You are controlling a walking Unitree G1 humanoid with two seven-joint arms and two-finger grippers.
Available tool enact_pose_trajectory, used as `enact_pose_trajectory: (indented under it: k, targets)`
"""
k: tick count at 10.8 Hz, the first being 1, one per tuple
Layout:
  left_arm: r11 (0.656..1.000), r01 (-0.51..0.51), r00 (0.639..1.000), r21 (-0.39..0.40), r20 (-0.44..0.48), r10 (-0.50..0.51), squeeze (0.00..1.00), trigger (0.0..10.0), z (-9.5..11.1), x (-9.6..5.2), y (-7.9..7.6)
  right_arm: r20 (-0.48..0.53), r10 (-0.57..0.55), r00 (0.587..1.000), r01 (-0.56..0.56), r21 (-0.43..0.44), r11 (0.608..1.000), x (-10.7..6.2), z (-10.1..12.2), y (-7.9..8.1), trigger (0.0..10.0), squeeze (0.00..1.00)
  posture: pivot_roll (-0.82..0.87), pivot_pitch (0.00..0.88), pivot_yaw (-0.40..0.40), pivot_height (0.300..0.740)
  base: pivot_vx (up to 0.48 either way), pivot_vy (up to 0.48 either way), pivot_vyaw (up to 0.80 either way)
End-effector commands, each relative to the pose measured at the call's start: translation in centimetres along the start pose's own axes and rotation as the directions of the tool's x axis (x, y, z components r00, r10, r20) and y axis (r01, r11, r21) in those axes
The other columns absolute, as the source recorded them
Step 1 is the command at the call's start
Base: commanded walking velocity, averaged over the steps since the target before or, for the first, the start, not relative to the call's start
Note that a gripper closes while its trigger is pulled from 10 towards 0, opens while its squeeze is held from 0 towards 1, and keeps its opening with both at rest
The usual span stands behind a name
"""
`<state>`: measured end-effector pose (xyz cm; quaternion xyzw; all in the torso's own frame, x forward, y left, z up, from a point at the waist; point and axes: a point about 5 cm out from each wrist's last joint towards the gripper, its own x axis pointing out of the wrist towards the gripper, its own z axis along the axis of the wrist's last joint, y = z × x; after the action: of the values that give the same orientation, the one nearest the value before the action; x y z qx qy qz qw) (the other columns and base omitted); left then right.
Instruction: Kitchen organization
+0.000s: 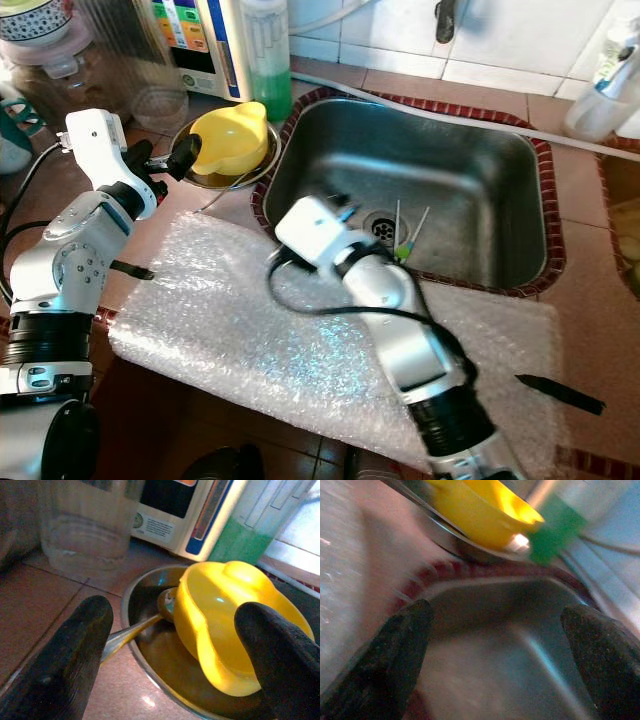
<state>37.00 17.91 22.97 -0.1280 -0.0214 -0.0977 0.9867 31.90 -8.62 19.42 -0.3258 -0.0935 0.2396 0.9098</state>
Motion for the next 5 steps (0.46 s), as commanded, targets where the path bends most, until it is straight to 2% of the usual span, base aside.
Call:
enact_pose_trajectory:
  k: [1, 2, 3, 4, 5]
  targets:
    - [1.000, -0.024, 1.000, -0.008, 0.009, 0.024, 0.00, 10.0, 0.1, -0.3, 0.6, -0.060, -0.094, 0.994, 0.093, -0.017, 0.996, -0.3, -1.2, -1.7, 10.0, 0.69, -0.08, 0.235, 0.077, 0.740, 0.000, 0.000, 0.00]
    - [0.999, -0.041, 0.999, -0.012, -0.001, 0.041, 0.00, 10.0, -0.1, -0.6, 1.1, -0.077, -0.210, 0.975, 0.207, -0.046, 0.977, -0.4, -1.6, -3.8, 10.0, 0.38, -0.08, 0.236, 0.076, 0.740, 0.000, 0.000, 0.00]
    - [0.999, -0.052, 0.999, -0.013, -0.013, 0.051, 0.00, 10.0, -0.3, -0.7, 1.4, -0.026, -0.273, 0.962, 0.272, -0.035, 0.962, -0.4, -0.8, -4.9, 10.0, 0.34, -0.08, 0.236, 0.076, 0.740, 0.000, 0.000, 0.00]
    - [0.998, -0.055, 0.998, -0.014, -0.017, 0.054, 0.00, 10.0, -0.4, -0.7, 1.4, 0.010, -0.285, 0.958, 0.286, -0.032, 0.958, -0.4, -0.2, -5.1, 10.0, 0.34, -0.08, 0.235, 0.074, 0.740, 0.000, 0.000, 0.00]
    - [0.998, -0.052, 0.998, -0.022, -0.047, 0.051, 0.00, 10.0, -0.8, -0.7, 1.3, 0.119, -0.257, 0.959, 0.255, 0.031, 0.966, -0.2, 2.1, -4.5, 10.0, 0.34, -0.08, 0.234, 0.074, 0.740, 0.000, 0.000, 0.00]
